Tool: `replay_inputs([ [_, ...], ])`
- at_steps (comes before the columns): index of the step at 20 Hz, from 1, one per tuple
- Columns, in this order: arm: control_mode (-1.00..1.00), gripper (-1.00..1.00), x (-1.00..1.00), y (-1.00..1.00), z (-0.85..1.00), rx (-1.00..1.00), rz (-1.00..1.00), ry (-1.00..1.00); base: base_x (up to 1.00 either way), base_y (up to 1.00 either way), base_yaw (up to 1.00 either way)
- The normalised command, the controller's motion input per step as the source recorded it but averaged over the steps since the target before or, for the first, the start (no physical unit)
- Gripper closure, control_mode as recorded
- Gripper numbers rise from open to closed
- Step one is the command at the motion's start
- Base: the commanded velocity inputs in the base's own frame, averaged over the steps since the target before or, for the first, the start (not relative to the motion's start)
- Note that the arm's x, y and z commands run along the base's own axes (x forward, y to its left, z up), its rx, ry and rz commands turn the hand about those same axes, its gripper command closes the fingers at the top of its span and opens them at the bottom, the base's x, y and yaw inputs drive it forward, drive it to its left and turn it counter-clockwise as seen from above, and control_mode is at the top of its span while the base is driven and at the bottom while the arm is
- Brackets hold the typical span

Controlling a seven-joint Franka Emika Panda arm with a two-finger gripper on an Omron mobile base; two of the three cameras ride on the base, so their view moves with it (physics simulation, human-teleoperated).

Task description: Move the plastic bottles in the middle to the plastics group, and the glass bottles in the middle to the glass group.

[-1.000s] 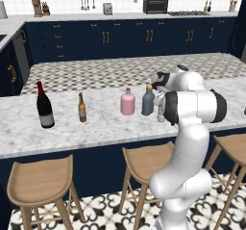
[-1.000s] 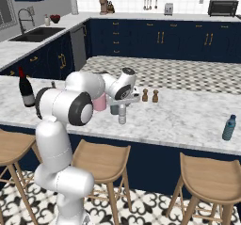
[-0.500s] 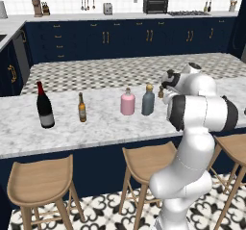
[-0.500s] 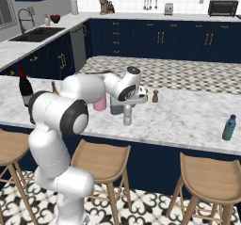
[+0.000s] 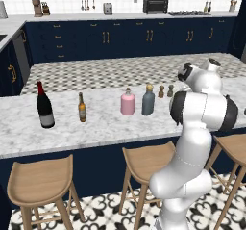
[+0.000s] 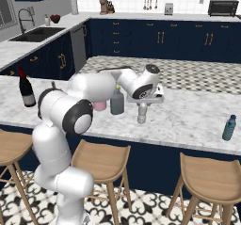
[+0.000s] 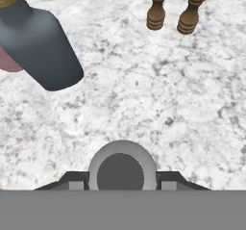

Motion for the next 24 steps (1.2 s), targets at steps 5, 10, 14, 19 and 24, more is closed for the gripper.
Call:
replay_inputs([
  [5,-1.00,1.00,-0.04,-0.89,-0.06,0.14,-0.07,0.00,0.00,0.00,0.00],
  [10,-1.00,1.00,-0.16,-0.53,-0.02,0.01,-0.06,0.00,0.00,0.00,0.00],
  [14,-1.00,1.00,-0.31,0.05,-0.24,-0.14,-0.06,-0.05,0.00,0.00,0.00],
  [19,-1.00,1.00,-0.24,0.31,-0.13,-0.37,-0.09,-0.08,0.00,0.00,0.00],
  [24,-1.00,1.00,0.00,-0.01,0.20,-0.19,-0.07,0.00,0.00,0.00,0.00],
])
